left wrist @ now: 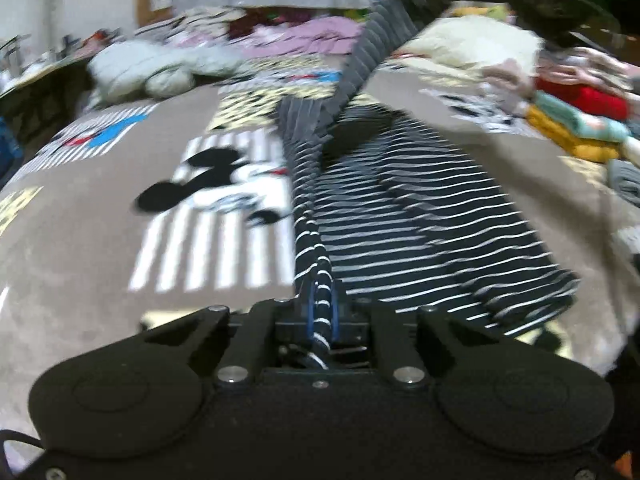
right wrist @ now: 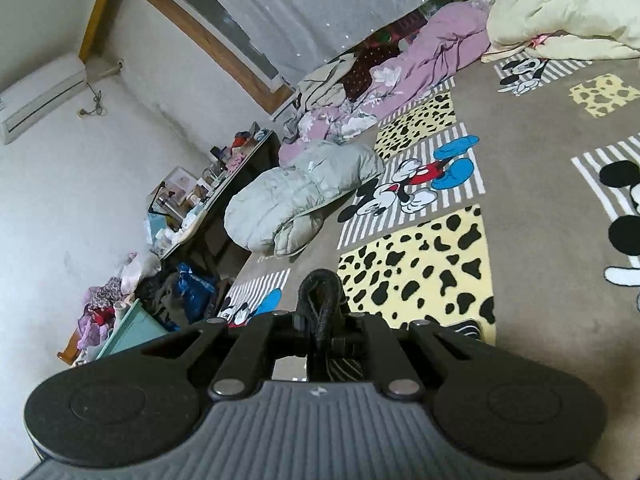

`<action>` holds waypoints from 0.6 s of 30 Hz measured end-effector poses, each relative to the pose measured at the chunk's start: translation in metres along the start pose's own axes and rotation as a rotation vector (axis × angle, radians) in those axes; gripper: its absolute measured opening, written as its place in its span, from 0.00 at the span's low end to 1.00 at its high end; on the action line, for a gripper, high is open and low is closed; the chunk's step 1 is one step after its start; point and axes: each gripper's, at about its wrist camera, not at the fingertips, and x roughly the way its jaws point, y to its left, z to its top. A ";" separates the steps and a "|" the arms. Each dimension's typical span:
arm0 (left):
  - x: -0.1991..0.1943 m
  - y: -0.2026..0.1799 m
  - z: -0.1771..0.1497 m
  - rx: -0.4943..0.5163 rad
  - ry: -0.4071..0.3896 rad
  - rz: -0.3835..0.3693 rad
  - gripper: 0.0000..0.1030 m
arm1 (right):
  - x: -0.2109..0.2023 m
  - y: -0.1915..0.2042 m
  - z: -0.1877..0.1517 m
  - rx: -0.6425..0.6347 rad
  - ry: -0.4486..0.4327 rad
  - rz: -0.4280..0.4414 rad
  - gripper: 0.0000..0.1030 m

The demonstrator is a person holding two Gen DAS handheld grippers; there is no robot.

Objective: Fold clothes

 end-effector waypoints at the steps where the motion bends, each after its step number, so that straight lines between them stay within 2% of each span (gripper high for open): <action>1: 0.002 -0.008 0.001 0.019 -0.003 -0.011 0.06 | 0.001 0.000 0.001 0.004 0.000 -0.002 0.09; 6: 0.018 -0.035 0.007 0.070 0.010 -0.058 0.06 | 0.004 -0.003 0.008 0.016 -0.006 -0.020 0.09; 10: 0.030 -0.041 0.005 0.102 0.040 -0.070 0.06 | 0.003 -0.010 0.010 0.028 -0.006 -0.022 0.09; 12: 0.031 -0.039 0.001 0.123 0.055 -0.104 0.15 | 0.002 -0.013 0.006 0.027 0.013 -0.017 0.09; 14: 0.025 -0.034 0.000 0.129 0.057 -0.163 0.41 | 0.002 -0.018 0.000 0.024 0.037 -0.013 0.09; 15: 0.019 -0.028 -0.001 0.112 0.056 -0.217 0.50 | 0.001 -0.021 -0.005 0.022 0.051 -0.014 0.09; 16: 0.014 -0.021 -0.002 0.094 0.054 -0.256 0.53 | 0.000 -0.025 -0.010 0.023 0.065 -0.018 0.09; 18: 0.004 -0.003 -0.001 0.053 0.035 -0.272 0.47 | -0.005 -0.034 -0.021 0.022 0.087 -0.029 0.09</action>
